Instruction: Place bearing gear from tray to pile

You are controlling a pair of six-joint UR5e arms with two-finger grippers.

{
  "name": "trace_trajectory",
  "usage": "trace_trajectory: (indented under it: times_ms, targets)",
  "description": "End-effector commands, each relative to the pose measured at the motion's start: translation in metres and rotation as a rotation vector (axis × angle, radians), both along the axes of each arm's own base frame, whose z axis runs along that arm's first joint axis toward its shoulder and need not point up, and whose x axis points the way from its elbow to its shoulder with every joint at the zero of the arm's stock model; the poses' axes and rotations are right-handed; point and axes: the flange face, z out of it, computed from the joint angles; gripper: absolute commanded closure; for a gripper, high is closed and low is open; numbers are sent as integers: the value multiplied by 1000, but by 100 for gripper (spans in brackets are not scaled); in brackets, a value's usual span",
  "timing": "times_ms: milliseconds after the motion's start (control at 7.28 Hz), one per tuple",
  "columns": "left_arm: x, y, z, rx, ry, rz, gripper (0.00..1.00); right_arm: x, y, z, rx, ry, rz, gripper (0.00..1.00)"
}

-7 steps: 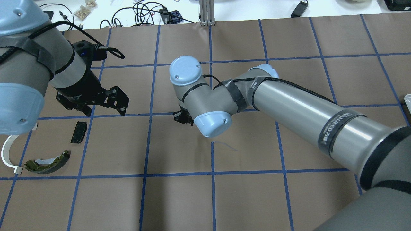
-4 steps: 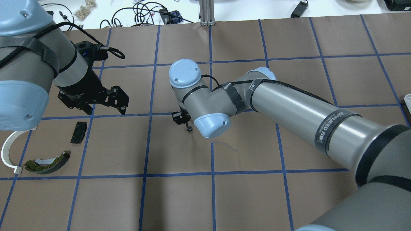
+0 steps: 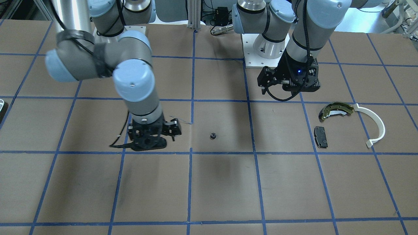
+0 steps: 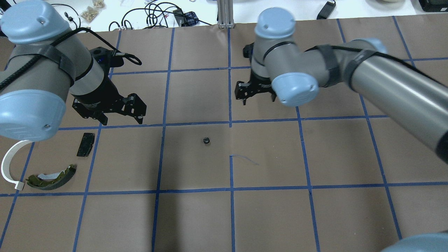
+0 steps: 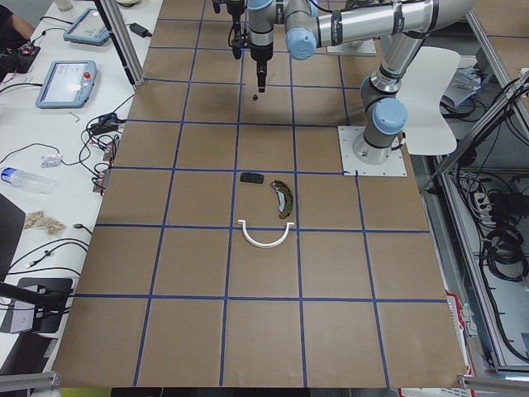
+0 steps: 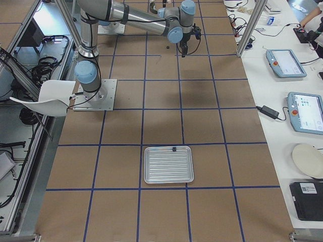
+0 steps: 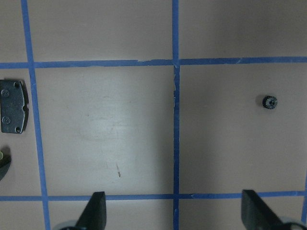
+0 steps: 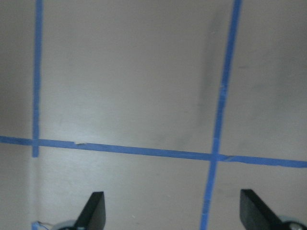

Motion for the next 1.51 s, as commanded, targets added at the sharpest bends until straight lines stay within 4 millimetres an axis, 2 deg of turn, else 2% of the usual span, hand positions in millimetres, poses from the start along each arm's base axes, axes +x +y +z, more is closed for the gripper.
trace_trajectory:
  times_ms: [0, 137, 275, 412, 549, 687, 824, 962, 1099, 1374]
  targets:
    - [-66, -7, -47, 20, 3, -62, 0, -166, 5, 28, 31, 22, 153, 0]
    - [-95, -4, -72, 55, -7, -113, 0, -240, 17, 23, 59, -6, 247, 0]
    - [-115, -9, -94, 40, -4, -118, 0, -298, 30, 22, 54, -18, 365, 0]
    - [-122, -15, -116, 59, -8, -130, 0, -342, 41, 22, 36, -21, 472, 0]
    - [-126, -24, -132, 45, -4, -138, 0, -395, 54, 25, -3, 44, 444, 0]
    - [-130, -30, -146, 42, 23, -140, 0, -439, 64, 0, 17, 35, 499, 0]
    - [-134, -35, -161, 40, 44, -141, 0, -500, 83, -38, 17, 15, 560, 0]
    - [-135, -37, -175, 55, 41, -142, 0, -528, 84, -78, 21, 15, 651, 0]
    - [-138, -36, -188, 75, 37, -145, 0, -542, 81, -92, 41, 82, 820, 0]
    - [-144, -33, -200, 94, 31, -161, 13, -546, 77, -124, 35, 45, 1005, 0]
